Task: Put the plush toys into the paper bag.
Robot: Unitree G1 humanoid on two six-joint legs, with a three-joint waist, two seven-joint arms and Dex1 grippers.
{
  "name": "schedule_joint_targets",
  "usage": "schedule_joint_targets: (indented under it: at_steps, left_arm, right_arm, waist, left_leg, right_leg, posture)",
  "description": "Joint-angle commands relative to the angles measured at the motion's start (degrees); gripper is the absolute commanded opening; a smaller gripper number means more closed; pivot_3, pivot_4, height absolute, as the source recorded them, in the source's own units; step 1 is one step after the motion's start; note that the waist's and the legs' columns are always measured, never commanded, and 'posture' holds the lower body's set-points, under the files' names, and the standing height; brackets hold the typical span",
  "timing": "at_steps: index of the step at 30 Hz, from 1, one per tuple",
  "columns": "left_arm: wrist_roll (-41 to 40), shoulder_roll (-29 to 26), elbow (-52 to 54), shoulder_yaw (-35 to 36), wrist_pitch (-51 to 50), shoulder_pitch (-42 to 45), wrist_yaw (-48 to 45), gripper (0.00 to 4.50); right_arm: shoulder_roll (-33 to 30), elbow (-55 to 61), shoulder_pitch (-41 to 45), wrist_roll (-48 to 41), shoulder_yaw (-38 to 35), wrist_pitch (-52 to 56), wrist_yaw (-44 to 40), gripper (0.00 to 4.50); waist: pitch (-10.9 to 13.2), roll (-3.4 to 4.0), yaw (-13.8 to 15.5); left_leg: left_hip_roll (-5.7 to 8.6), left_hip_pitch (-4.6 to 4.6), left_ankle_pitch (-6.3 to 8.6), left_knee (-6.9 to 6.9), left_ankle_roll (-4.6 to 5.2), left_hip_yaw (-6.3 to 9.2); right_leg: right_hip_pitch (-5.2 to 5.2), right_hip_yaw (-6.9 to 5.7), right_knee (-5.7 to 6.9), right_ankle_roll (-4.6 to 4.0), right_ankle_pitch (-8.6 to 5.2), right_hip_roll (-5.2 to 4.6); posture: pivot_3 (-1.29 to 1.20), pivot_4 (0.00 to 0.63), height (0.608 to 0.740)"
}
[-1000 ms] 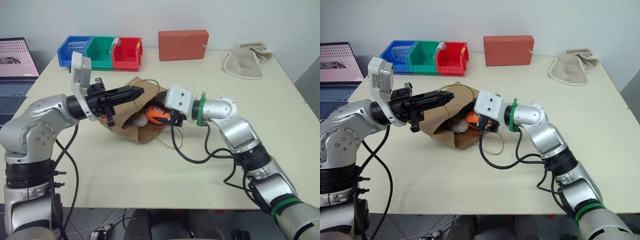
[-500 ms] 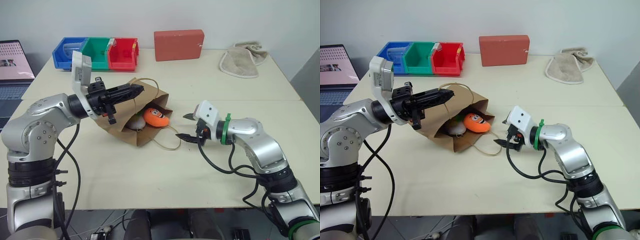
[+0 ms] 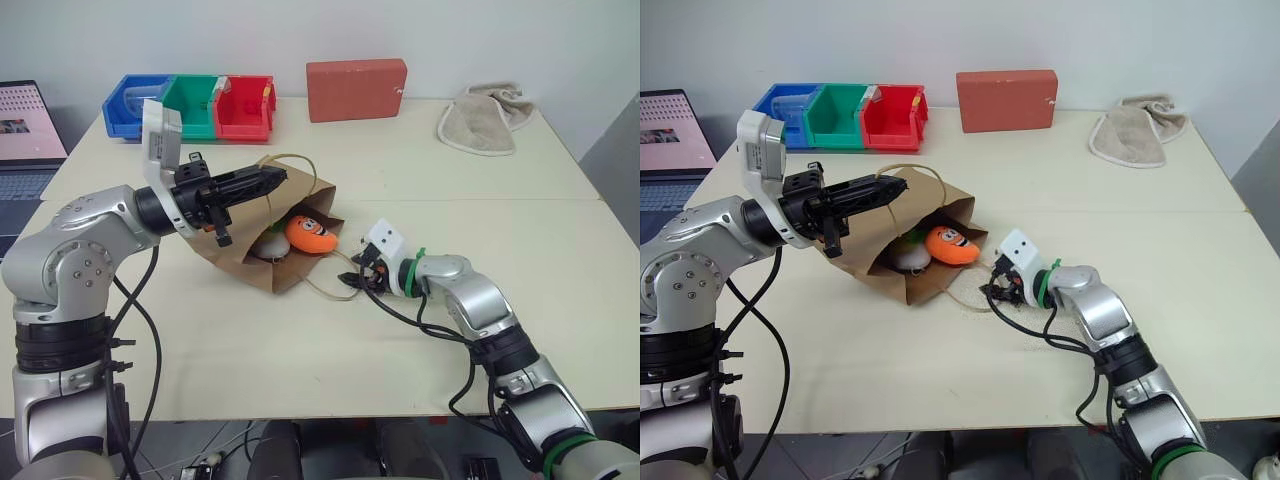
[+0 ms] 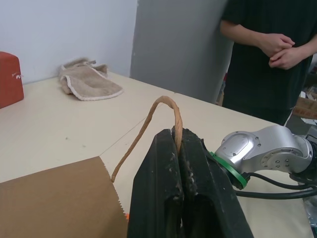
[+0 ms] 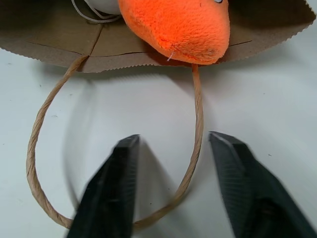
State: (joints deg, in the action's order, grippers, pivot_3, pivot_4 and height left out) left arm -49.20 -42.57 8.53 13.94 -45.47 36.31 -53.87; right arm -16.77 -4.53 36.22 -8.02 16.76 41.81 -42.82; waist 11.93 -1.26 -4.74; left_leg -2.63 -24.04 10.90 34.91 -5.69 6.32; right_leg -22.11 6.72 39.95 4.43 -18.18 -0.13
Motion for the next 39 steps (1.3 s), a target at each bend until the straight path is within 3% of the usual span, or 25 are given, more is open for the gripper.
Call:
schedule_joint_targets:
  at_steps: [1,3,4,11,14,19,26,30,37,39]
  left_arm:
    - [-0.5,-0.6,1.1,2.1,1.5,0.7,0.3,0.00]
    - [0.0,-0.6,1.0,2.1,2.0,1.1,0.4,0.00]
    - [0.4,-0.7,0.9,2.0,2.5,1.3,0.4,0.00]
    - [-0.5,1.4,-2.4,1.6,3.1,7.1,1.8,0.00]
    - [1.2,4.6,-5.4,-0.2,4.9,10.0,2.6,0.00]
    - [5.9,9.0,-10.7,-3.6,9.3,12.3,2.2,0.00]
    - [10.9,14.3,-19.6,-6.2,15.3,17.0,0.5,0.00]
    - [11.2,14.5,-21.9,-5.6,15.6,18.6,-0.3,0.00]
    - [10.3,14.1,-19.8,-6.4,11.8,16.5,-2.1,0.00]
    - [12.9,13.4,-19.6,-6.5,13.7,16.0,-0.9,0.41]
  right_arm:
    - [-0.4,1.4,0.7,-2.0,-0.9,1.1,-1.8,0.82]
    - [-0.4,3.6,0.6,-4.5,-3.2,3.6,-2.3,0.11]
    - [-0.4,5.2,0.7,-6.2,-4.8,5.3,-2.5,0.05]
    - [-10.5,18.3,5.4,-22.0,-18.6,23.3,-7.0,0.05]
    - [-13.2,18.0,8.9,-29.5,-26.9,32.5,-6.7,0.05]
    - [-13.9,16.0,12.8,-33.3,-31.8,38.0,-2.1,0.05]
    - [-9.9,14.1,18.0,-33.4,-33.4,35.8,5.2,0.05]
    - [-9.2,10.8,22.4,-34.6,-35.7,36.8,8.2,0.05]
    - [-6.9,8.8,21.0,-33.3,-34.3,35.9,13.3,0.05]
    - [-6.6,9.1,21.1,-33.9,-34.4,35.4,14.0,0.43]
  waist:
    - [0.0,0.00,0.0]
    - [0.0,0.00,0.0]
    - [0.0,0.01,0.0]
    - [0.0,0.00,0.6]
    - [0.0,0.00,0.9]
    - [0.0,0.00,1.0]
    - [0.0,0.02,1.0]
    - [0.0,0.05,1.0]
    - [0.0,0.06,0.9]
    - [0.1,0.09,0.9]
  left_leg:
    - [0.00,0.00,0.00,-0.01,0.00,0.01]
    - [0.00,0.00,0.00,-0.01,0.00,0.01]
    - [0.00,0.00,0.00,-0.01,0.00,0.01]
    - [0.02,-0.08,0.00,0.01,0.00,0.07]
    - [0.02,-0.07,0.00,0.01,0.00,0.06]
    - [0.01,-0.06,0.01,-0.02,0.02,0.03]
    - [0.03,-0.11,0.01,-0.02,0.02,-0.03]
    - [0.04,-0.34,0.00,0.00,0.01,-0.02]
    - [0.03,-0.34,0.00,-0.02,0.01,0.05]
    - [0.04,-0.34,0.00,-0.01,0.01,0.05]
  right_leg:
    - [0.00,0.00,0.00,0.00,0.00,0.00]
    - [0.00,0.00,0.00,0.00,0.00,0.00]
    - [0.00,0.00,0.00,0.00,0.00,0.00]
    - [0.01,-0.06,-0.05,0.00,0.00,-0.02]
    - [0.01,-0.06,-0.04,0.00,0.00,-0.01]
    - [-0.02,-0.05,-0.06,0.00,0.00,0.00]
    - [-0.09,0.01,-0.05,0.00,0.00,0.00]
    - [-0.27,0.00,-0.05,0.00,0.00,-0.02]
    - [-0.24,-0.07,-0.06,0.00,0.00,-0.02]
    - [-0.25,-0.06,-0.04,0.00,0.00,-0.02]
  posture:
    - [0.00,0.150,0.740]
    - [0.00,0.150,0.740]
    - [0.00,0.150,0.740]
    - [0.00,0.150,0.740]
    - [0.00,0.150,0.740]
    - [0.00,0.150,0.740]
    - [0.00,0.150,0.740]
    - [0.00,0.150,0.740]
    - [0.00,0.150,0.740]
    - [0.00,0.150,0.740]
